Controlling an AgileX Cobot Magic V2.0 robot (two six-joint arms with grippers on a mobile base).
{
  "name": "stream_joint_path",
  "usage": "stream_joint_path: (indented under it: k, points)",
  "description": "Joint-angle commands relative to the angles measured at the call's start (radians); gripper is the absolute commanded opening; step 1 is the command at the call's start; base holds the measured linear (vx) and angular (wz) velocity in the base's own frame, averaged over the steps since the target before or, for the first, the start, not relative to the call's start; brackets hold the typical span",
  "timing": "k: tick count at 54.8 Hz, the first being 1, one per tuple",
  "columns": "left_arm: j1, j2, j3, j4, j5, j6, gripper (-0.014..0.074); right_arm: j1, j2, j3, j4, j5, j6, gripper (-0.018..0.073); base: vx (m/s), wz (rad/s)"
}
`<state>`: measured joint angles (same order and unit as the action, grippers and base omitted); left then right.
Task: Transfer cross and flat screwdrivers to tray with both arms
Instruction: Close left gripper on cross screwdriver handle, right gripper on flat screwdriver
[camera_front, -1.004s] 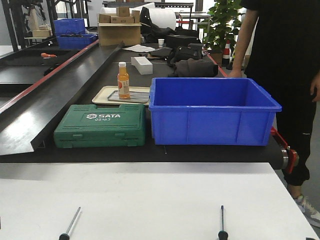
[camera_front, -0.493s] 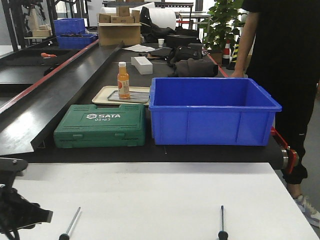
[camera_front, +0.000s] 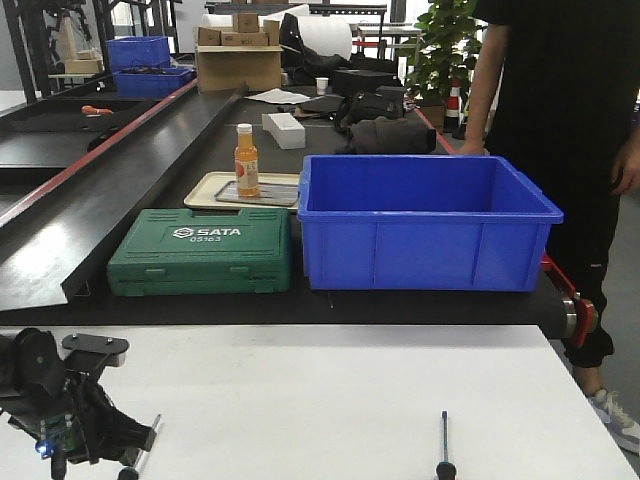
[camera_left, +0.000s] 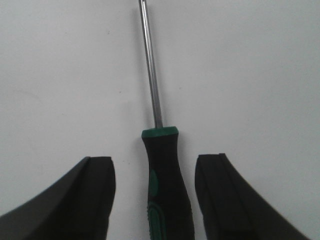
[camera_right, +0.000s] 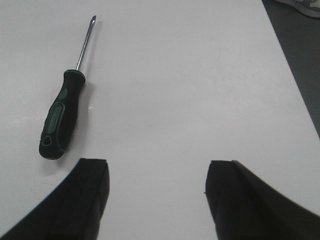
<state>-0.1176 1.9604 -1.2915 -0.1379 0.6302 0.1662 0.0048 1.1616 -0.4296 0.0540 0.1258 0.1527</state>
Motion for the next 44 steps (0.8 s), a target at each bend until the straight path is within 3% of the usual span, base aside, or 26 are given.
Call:
stream_joint_path:
  k: [1, 18, 33, 44]
  points:
    - [-0.002, -0.008, -0.037, -0.017, -0.03, 0.002, 0.0487, -0.007, -0.015, -0.033, 0.001, -0.06, -0.002, 0.0498, 0.0, 0.0]
    - [-0.002, 0.094, -0.044, -0.017, -0.104, 0.002, 0.0487, -0.007, -0.015, -0.033, 0.001, -0.062, -0.002, 0.0498, 0.0, 0.0]
    - [-0.002, 0.136, -0.044, -0.025, -0.075, 0.005, 0.0486, -0.007, -0.015, -0.033, 0.019, -0.051, 0.0, 0.0495, 0.0, 0.0]
    - [-0.003, 0.146, -0.044, -0.025, -0.022, 0.005, 0.0424, -0.007, 0.041, -0.122, 0.01, 0.14, -0.037, 0.0491, 0.0, 0.0]
